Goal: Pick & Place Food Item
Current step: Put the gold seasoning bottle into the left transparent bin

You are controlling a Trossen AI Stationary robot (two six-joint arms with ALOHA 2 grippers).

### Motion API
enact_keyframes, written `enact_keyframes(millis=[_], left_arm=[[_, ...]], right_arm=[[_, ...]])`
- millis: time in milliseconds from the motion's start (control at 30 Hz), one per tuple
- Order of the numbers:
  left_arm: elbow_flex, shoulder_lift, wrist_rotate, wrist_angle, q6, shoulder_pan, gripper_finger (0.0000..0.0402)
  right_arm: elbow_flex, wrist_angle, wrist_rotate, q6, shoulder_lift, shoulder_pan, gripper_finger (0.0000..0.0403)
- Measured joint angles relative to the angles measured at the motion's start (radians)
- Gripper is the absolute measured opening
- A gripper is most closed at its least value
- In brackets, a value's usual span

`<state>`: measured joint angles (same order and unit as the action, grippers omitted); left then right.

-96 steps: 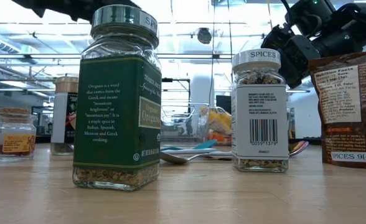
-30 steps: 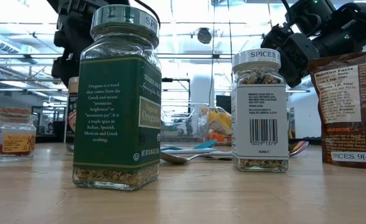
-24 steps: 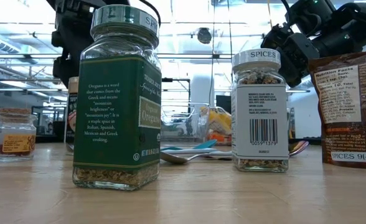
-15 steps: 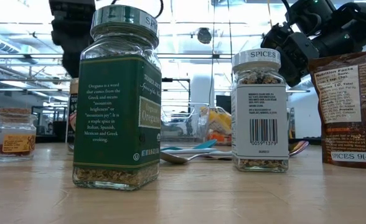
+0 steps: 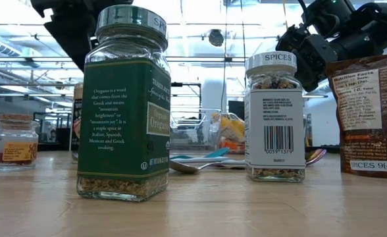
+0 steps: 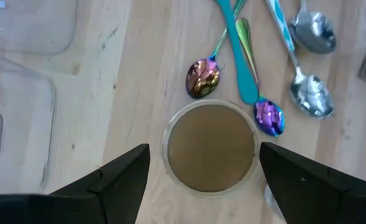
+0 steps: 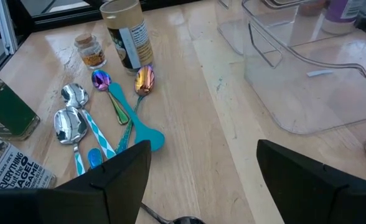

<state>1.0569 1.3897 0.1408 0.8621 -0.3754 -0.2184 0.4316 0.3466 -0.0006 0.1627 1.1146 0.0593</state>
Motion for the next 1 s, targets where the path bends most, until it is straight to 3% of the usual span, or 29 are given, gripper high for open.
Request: enact_keyframes(millis=[1000], left_arm=[[-0.001, 0.069, -0.036, -0.014, 0.022, 0.018, 0.0308]], right_arm=[[-0.001, -0.003, 0.000, -0.001, 0.000, 0.000, 0.0283]])
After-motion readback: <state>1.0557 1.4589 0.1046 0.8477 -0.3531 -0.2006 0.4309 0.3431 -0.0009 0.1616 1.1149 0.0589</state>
